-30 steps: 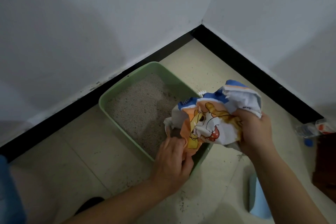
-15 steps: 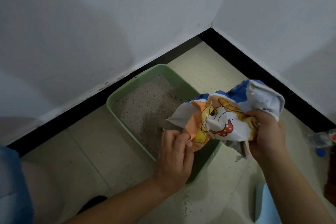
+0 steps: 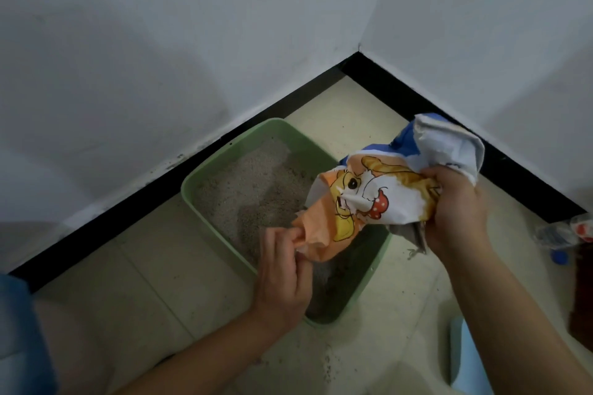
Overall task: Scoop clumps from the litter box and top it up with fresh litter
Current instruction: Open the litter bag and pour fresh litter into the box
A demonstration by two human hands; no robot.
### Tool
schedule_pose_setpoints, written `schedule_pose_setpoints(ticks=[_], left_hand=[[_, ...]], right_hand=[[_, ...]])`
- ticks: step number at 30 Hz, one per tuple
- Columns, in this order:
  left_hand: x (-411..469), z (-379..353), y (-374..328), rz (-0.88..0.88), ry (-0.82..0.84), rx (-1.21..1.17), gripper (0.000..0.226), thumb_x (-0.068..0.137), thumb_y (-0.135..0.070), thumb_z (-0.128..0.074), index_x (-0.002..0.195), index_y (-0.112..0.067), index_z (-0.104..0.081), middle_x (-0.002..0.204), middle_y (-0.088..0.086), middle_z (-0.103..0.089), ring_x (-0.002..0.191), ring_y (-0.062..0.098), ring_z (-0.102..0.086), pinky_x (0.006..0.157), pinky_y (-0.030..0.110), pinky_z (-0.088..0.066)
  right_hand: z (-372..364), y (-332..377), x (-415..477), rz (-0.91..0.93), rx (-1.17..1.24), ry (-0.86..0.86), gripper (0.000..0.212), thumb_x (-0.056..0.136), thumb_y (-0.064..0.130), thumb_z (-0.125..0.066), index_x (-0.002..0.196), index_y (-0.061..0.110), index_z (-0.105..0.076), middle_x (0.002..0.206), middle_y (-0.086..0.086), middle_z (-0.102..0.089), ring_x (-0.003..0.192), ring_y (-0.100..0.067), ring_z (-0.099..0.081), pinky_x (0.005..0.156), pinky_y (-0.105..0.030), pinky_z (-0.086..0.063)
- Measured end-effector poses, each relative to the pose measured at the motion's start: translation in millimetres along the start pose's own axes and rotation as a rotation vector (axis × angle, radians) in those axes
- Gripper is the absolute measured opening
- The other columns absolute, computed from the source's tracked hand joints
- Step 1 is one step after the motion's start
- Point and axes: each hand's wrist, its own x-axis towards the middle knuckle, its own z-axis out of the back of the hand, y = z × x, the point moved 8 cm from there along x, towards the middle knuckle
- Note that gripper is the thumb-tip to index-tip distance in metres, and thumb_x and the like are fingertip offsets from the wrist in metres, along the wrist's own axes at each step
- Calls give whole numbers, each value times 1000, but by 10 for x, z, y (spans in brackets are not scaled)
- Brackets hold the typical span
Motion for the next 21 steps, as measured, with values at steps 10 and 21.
schedule_pose_setpoints(ticks=[10,21], left_hand=[[53,-55,33,-69,24,46,18,95,-22,-46,113,-22,-48,103,-4,-35,87,18,-49,68,33,-50],[66,47,-24,-100,4,63,22,94,-18,-43,114,-21,-50,106,-3,-37,91,13,-47,76,19,-43]], right_hand=[[44,22,-34,-15,98,3,34,82,7,-62,115,16,-58,96,-8,-65,83,-26,-69,56,-35,-57],[73,64,-76,46,68,-6,25,82,6,-61,104,17,-59,83,0,-63,79,-22,-65,55,-27,-53]])
